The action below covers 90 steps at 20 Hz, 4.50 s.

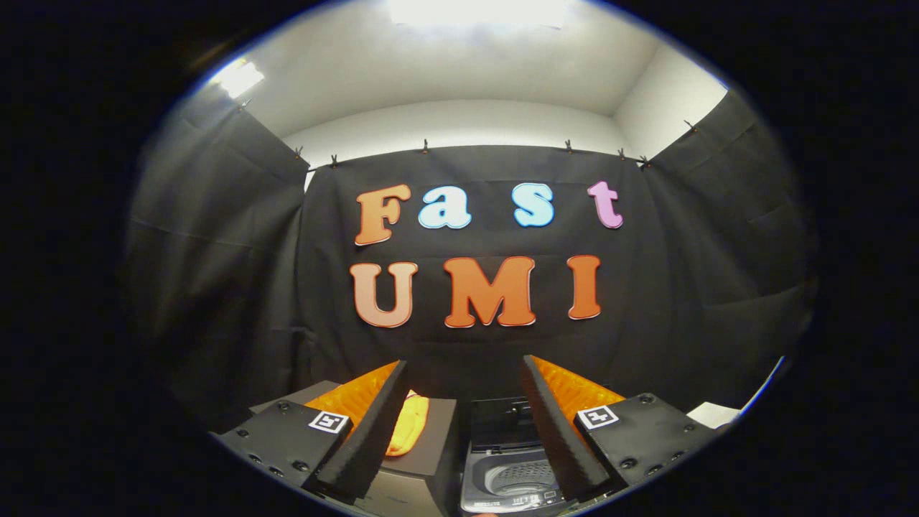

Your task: Put the clothes into the washing machine and then close the washing machine lid.

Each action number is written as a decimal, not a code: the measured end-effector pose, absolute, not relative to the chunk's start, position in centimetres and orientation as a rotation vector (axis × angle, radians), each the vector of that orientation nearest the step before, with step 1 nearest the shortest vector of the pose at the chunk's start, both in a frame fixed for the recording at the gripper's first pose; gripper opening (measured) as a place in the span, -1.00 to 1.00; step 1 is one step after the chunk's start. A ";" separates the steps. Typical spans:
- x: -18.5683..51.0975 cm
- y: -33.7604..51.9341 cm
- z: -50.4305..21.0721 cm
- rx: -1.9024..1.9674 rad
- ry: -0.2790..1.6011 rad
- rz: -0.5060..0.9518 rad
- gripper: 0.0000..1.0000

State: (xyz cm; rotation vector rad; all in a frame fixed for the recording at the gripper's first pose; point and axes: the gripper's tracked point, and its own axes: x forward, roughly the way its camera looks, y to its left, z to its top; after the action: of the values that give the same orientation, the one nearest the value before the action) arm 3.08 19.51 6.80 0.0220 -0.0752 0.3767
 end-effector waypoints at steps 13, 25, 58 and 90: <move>12.2 40.9 -2.4 0.091 0.301 0.664 0.98; 15.5 44.5 -14.1 -0.005 0.602 0.545 0.96; 11.7 46.9 -11.6 0.258 0.340 0.779 -0.85; 17.4 6.3 1.4 0.247 -0.018 0.602 -0.85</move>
State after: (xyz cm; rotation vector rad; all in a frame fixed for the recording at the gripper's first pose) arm 17.43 6.33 1.44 0.2473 -0.0181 0.6017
